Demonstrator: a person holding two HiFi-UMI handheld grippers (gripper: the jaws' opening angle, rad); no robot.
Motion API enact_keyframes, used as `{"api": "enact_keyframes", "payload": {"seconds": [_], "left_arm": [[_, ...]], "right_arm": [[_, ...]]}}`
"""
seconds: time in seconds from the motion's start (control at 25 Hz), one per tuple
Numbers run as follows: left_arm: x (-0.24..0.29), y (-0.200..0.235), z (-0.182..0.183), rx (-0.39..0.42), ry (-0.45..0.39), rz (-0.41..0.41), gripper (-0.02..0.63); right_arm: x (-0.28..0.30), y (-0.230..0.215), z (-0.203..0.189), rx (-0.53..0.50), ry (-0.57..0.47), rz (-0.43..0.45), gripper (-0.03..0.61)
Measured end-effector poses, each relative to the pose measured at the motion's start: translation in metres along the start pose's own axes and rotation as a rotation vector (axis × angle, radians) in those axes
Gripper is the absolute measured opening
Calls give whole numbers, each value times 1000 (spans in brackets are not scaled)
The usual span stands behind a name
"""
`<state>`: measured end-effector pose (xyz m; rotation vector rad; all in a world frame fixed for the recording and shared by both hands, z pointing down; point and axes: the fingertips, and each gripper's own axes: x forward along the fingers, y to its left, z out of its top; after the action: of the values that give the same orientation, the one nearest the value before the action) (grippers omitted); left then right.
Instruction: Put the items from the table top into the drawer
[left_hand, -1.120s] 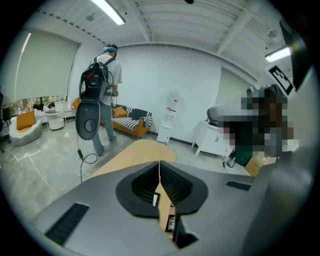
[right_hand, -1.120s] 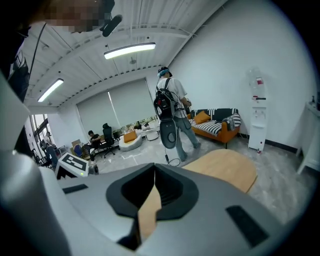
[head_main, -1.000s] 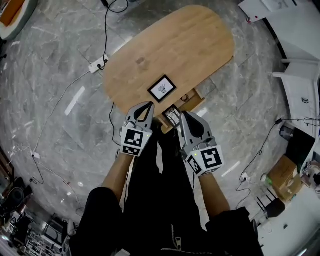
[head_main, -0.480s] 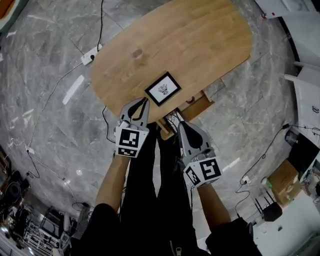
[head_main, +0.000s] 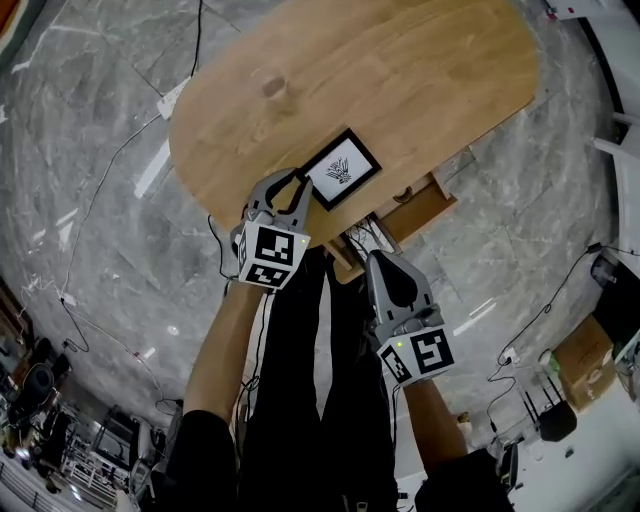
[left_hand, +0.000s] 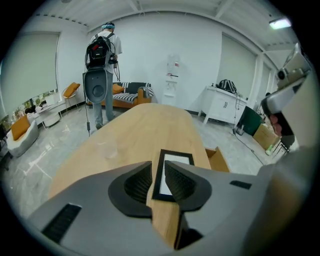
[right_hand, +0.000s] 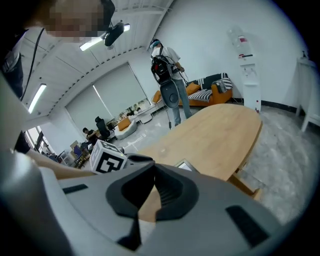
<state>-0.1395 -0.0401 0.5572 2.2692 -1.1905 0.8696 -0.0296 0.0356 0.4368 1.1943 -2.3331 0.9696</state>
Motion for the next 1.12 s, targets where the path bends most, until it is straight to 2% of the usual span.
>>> {"api": "enact_keyframes", "payload": {"seconds": [0.32,0.68,0.84,1.12], "left_arm": [[42,6,-38,10,129,-18,100],[72,4,-61,28,242,-53,123],[76,5,-68,4,260,-52,121],[76,5,-68,24,266,-64,75]], "right_arm": [[-1,-4,-34,61,48,13,11],[-8,-16,-38,85,61,0,11],[-9,-17,-43,97,71,5,11],[-7,-14,-48,117,80,16,11]]}}
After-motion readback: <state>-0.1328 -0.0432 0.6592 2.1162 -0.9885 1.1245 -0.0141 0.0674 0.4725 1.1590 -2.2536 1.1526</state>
